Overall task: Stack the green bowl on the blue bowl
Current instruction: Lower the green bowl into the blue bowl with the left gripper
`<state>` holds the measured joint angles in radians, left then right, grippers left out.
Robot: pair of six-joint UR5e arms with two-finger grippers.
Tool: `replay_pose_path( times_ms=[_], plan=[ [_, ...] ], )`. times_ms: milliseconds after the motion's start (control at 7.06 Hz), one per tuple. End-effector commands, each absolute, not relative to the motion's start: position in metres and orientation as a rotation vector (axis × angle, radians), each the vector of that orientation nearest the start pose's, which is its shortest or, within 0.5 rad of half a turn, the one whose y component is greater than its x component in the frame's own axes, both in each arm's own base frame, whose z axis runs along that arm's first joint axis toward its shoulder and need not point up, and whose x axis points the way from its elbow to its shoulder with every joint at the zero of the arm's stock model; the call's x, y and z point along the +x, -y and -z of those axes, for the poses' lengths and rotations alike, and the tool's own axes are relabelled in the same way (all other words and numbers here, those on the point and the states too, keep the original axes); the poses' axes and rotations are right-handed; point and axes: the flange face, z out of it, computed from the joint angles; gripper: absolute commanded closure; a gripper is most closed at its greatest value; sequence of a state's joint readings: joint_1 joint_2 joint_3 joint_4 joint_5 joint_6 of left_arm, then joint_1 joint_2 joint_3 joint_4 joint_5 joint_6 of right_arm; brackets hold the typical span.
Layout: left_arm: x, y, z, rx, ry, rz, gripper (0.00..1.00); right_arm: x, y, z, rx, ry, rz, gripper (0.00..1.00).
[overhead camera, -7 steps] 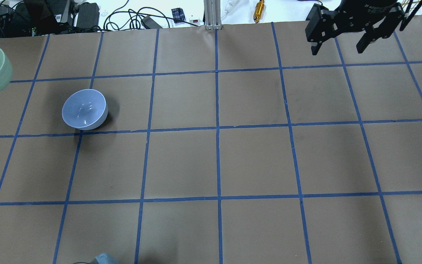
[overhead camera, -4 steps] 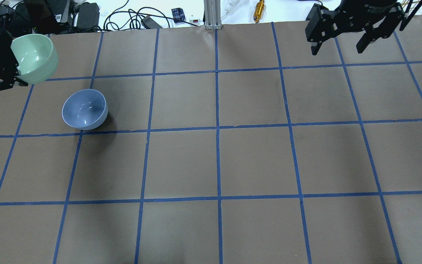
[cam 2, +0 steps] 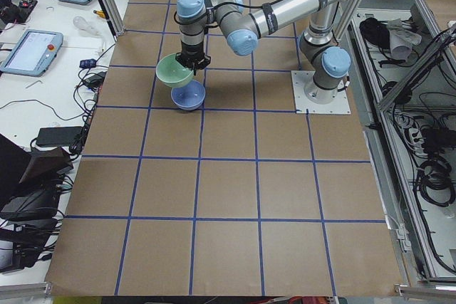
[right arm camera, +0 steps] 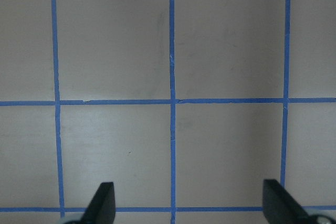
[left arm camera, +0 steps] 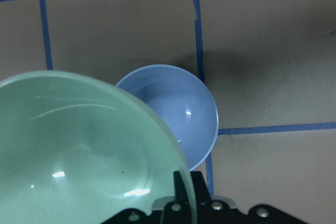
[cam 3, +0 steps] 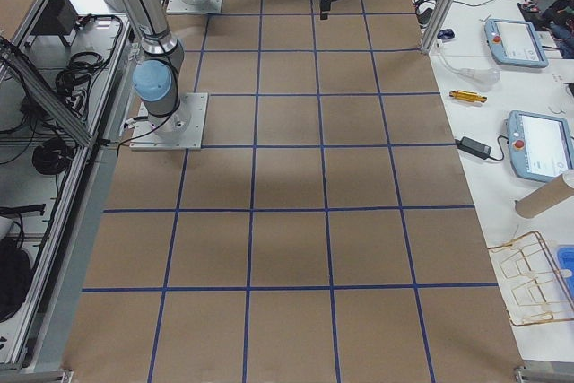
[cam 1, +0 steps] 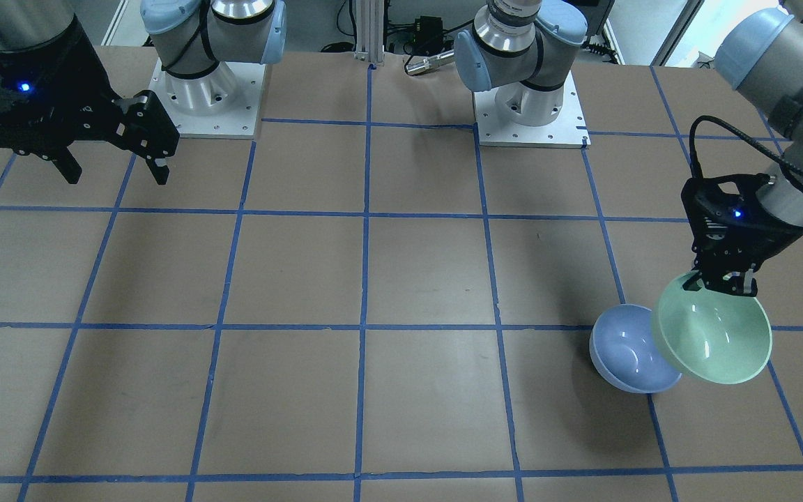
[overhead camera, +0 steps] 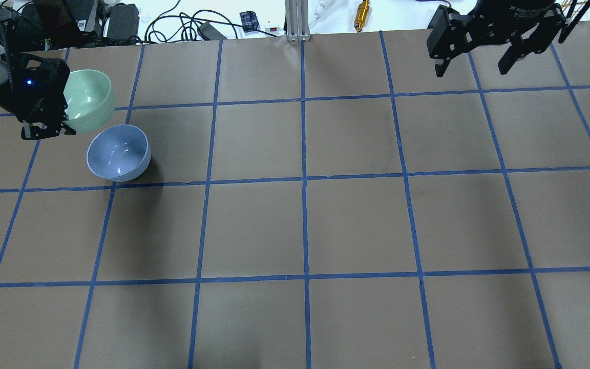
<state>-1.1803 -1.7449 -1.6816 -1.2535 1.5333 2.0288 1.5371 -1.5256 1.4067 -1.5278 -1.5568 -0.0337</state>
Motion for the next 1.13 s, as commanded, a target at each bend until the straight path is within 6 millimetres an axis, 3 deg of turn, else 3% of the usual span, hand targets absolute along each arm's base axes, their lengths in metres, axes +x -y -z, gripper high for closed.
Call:
replay_pose_path(
  times_ms=[0, 567, 992],
  plan=[
    [0.064, 0.561, -0.340, -2.306, 2.148, -0.056, 1.00, 0.117, 0.520, -0.542, -0.001, -3.128, 0.121, 0.00],
    [0.049, 0.542, -0.286, -2.338, 2.140, -0.069, 1.00, 0.117, 0.520, -0.541, -0.001, -3.127, 0.118, 0.00],
    [0.055, 0.536, -0.277, -2.385, 2.124, -0.080, 1.00, 0.117, 0.520, -0.541, -0.001, -3.128, 0.118, 0.00]
  ],
)
